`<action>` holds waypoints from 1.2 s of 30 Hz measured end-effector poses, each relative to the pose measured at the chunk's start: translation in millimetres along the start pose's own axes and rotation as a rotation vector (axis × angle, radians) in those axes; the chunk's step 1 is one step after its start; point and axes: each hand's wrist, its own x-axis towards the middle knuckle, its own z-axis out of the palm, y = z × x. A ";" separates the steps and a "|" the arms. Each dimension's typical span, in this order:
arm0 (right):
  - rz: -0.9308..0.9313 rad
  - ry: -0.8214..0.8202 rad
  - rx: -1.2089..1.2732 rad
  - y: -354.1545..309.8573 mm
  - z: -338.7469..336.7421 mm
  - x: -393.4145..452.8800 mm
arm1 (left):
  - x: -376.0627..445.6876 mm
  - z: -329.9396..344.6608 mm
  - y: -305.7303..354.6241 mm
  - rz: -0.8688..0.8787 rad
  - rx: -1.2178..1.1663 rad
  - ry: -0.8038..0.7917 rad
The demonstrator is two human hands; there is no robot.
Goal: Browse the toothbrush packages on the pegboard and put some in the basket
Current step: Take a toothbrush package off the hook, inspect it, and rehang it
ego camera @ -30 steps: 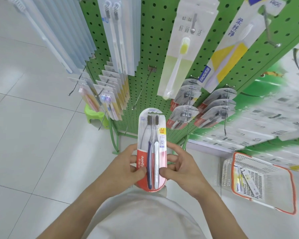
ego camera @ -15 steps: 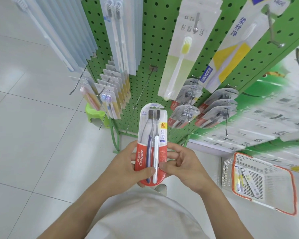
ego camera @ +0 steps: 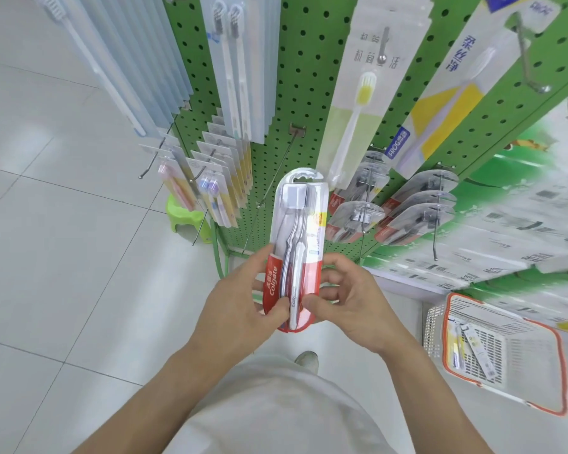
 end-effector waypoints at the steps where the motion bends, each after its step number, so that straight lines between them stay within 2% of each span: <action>1: 0.003 0.009 -0.007 -0.5 1.3 0.6 | -0.2 -0.2 -3.5 0.038 0.085 -0.049; 3: 0.015 0.008 -0.036 0.3 5.3 0.7 | -0.7 0.2 -9.2 0.062 0.170 -0.133; 4: 0.016 -0.004 -0.061 1.6 8.1 -0.1 | -1.3 0.0 -9.5 0.046 0.127 -0.145; 9: -0.095 -0.061 -0.218 10.6 26.5 -6.6 | -3.7 0.4 2.3 -0.173 -0.394 -0.109; 11: -0.139 -0.022 -0.220 13.1 31.8 -6.2 | -3.2 -0.9 2.6 -0.218 -0.488 -0.046; 13: -0.133 0.062 -0.209 15.5 32.1 -3.6 | -2.5 -2.9 -1.7 -0.225 -0.491 -0.011; 16: -0.066 0.165 -0.126 18.4 26.0 -0.3 | -2.5 -5.5 -3.1 -0.256 -0.563 -0.058; 22: -0.006 0.160 -0.072 15.8 15.8 1.3 | 0.6 -7.3 -11.0 -0.261 -0.545 -0.011; 26: -0.009 0.200 0.001 17.1 14.7 2.6 | 0.7 -9.2 -10.6 -0.253 -0.535 -0.107; 30: -0.092 0.396 -0.005 9.5 15.1 11.9 | -3.7 -4.3 -4.8 -0.227 -0.534 -0.269; 33: -0.173 0.533 0.005 -6.5 15.2 20.6 | -3.7 -0.9 -3.8 -0.188 -0.497 -0.296; 36: -0.238 0.594 -0.081 -17.3 11.2 30.9 | -1.4 -0.6 -2.8 -0.161 -0.474 -0.314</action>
